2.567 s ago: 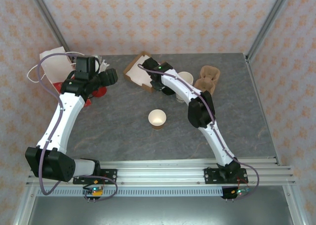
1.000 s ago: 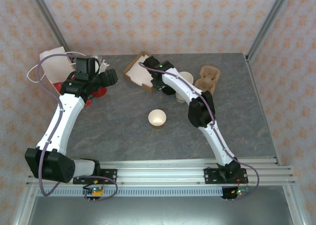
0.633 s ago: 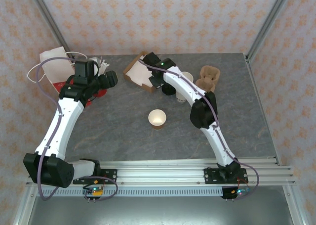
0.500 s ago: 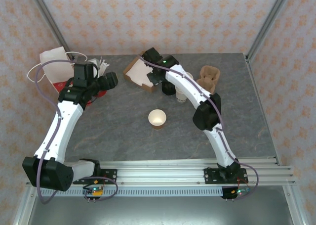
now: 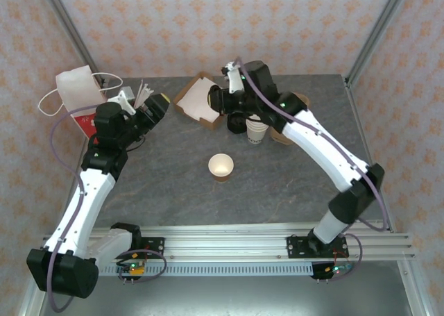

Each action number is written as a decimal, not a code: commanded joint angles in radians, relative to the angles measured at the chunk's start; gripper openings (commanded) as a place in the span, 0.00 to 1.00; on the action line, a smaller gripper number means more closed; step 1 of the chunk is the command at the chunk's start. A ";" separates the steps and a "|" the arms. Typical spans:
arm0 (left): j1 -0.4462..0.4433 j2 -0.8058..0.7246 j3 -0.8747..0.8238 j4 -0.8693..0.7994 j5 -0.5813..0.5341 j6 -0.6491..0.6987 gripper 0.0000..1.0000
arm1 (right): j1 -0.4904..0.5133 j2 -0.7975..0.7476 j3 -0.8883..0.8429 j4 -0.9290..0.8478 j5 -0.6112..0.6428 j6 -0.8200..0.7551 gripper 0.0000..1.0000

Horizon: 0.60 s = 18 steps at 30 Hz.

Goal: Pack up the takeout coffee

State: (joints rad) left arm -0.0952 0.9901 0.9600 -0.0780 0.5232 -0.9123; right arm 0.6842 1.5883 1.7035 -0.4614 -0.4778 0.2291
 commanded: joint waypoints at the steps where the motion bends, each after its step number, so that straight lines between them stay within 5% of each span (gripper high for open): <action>1: -0.031 -0.034 -0.006 0.206 0.038 -0.215 0.86 | -0.002 -0.039 -0.119 0.363 -0.157 0.266 0.15; 6: -0.065 0.007 0.016 0.261 0.097 -0.303 0.89 | 0.000 -0.061 -0.231 0.607 -0.241 0.422 0.15; 18: -0.091 0.145 0.029 0.365 0.220 -0.410 0.90 | 0.000 -0.054 -0.315 0.801 -0.338 0.527 0.15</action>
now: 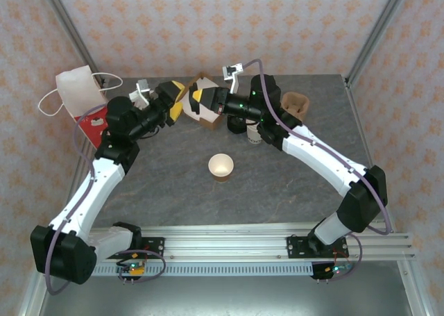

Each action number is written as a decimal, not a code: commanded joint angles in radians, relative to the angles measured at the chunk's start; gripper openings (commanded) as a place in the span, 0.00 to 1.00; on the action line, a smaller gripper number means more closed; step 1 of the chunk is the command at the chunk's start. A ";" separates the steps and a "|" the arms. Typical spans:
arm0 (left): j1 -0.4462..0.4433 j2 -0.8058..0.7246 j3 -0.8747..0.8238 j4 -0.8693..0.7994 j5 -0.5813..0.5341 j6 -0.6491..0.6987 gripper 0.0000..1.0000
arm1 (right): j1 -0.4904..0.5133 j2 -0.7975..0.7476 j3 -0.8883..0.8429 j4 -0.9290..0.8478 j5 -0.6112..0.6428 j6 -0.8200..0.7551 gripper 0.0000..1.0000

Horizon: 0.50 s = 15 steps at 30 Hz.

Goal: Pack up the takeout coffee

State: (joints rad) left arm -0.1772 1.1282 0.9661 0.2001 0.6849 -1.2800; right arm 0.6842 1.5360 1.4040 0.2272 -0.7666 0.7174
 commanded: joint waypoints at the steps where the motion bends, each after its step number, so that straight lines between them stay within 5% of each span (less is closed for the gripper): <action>1: -0.011 0.012 0.026 0.092 0.060 -0.043 0.90 | 0.001 -0.001 -0.017 0.113 -0.054 0.042 0.15; 15: -0.024 0.007 0.014 0.124 0.073 -0.081 0.92 | 0.000 0.009 -0.024 0.102 -0.066 0.019 0.15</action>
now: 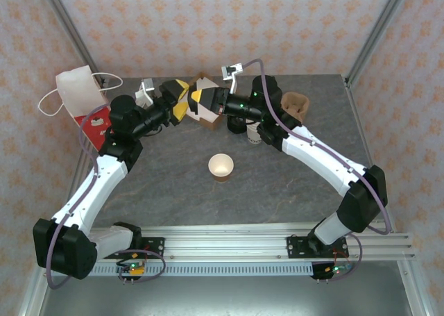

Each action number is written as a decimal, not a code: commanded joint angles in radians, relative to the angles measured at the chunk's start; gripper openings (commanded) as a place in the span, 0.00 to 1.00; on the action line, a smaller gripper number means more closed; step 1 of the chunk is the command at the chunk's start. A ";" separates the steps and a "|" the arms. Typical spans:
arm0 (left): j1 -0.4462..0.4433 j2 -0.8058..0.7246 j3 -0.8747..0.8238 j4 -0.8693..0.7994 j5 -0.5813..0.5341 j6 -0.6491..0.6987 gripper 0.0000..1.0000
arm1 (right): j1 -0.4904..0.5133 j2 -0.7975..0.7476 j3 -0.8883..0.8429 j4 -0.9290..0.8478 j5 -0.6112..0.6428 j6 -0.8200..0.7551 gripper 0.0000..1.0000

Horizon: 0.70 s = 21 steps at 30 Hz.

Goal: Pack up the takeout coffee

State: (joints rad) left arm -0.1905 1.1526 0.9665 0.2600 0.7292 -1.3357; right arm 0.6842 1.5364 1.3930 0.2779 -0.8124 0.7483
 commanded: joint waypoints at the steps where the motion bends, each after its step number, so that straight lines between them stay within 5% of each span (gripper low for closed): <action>1: -0.011 -0.022 0.014 0.060 0.026 -0.027 0.92 | -0.001 0.009 -0.013 0.044 -0.017 -0.017 0.15; 21: -0.021 -0.020 -0.021 0.047 0.031 -0.056 0.91 | -0.004 0.035 0.008 0.066 -0.046 -0.007 0.13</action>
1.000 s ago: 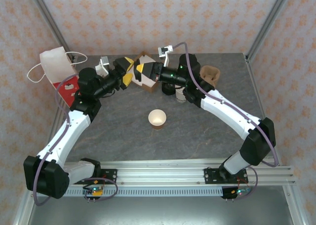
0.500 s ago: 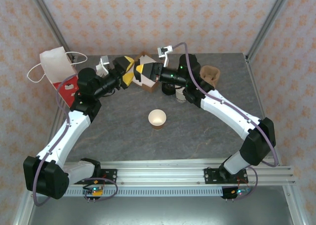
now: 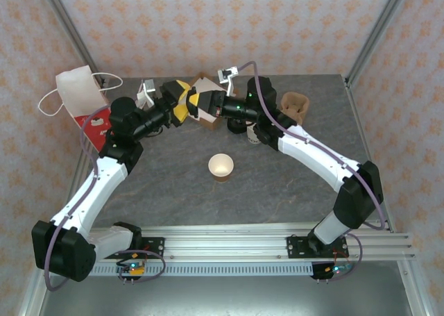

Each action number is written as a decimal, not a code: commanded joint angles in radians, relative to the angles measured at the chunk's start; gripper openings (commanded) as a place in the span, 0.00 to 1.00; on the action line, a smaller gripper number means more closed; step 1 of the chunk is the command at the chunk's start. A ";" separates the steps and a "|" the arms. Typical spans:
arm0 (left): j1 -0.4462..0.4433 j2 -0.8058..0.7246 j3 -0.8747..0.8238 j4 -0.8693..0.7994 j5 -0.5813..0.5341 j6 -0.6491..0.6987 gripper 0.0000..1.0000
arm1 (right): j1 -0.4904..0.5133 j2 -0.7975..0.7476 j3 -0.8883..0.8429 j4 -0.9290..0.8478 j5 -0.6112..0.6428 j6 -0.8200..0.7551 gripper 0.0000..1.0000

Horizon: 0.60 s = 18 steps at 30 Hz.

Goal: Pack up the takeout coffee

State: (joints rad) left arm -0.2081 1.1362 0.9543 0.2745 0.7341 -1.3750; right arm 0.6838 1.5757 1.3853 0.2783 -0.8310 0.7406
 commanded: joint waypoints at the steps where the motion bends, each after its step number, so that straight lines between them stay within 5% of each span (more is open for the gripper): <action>1: -0.003 -0.003 -0.013 0.032 0.023 -0.020 0.91 | -0.005 -0.006 0.014 0.065 -0.028 -0.001 0.13; 18: 0.004 0.026 -0.046 0.108 0.014 -0.085 0.90 | -0.027 -0.022 -0.017 0.151 -0.062 0.050 0.12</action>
State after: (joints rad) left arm -0.2077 1.1576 0.9203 0.3111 0.7330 -1.4334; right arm 0.6582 1.5757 1.3769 0.3313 -0.8577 0.7666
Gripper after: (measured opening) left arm 0.903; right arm 0.126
